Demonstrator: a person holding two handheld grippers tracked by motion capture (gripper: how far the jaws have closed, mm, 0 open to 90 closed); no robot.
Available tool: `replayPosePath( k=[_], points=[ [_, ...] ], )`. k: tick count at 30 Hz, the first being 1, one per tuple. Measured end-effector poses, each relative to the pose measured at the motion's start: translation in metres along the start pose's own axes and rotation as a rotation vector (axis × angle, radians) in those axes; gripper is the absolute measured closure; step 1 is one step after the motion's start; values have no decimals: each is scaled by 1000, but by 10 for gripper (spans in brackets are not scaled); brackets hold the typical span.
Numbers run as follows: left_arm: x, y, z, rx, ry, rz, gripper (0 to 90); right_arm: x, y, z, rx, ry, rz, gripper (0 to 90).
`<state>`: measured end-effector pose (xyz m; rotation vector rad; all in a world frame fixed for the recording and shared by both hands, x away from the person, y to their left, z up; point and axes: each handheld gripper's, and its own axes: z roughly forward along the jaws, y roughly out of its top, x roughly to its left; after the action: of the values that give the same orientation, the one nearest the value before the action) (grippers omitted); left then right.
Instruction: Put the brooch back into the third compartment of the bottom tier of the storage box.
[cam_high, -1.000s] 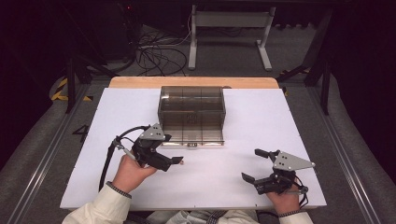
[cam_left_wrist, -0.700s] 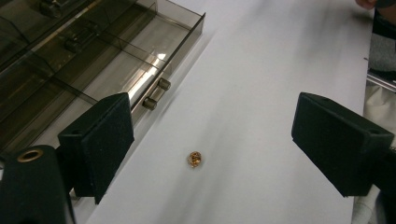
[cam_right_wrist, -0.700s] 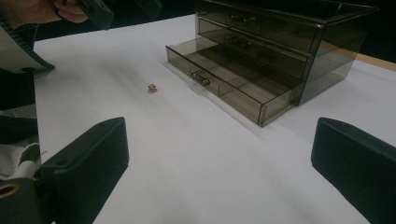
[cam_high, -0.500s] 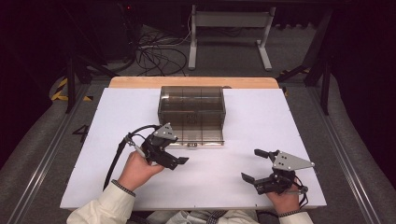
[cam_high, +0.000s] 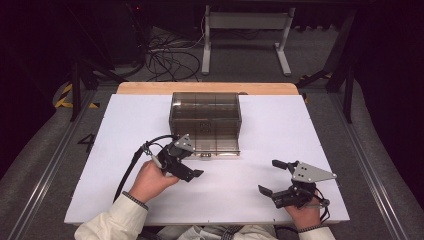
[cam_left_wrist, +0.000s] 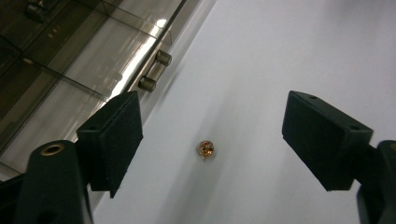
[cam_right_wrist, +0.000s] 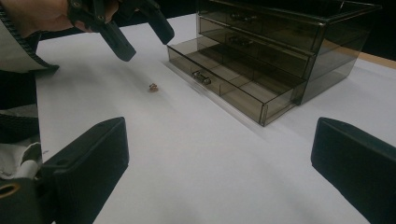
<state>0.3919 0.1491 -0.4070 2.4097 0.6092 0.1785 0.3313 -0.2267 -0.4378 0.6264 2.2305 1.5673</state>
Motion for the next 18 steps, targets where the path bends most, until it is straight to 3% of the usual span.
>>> replayPosePath(
  k=[11, 18],
  points=[
    [2, -1, 12, 70, -26, 10, 326, 0, 0, 0, 0, 2, 0, 49],
    [2, -2, 17, 101, -15, 23, 419, 0, 0, 0, 0, 3, -1, 49]
  ],
)
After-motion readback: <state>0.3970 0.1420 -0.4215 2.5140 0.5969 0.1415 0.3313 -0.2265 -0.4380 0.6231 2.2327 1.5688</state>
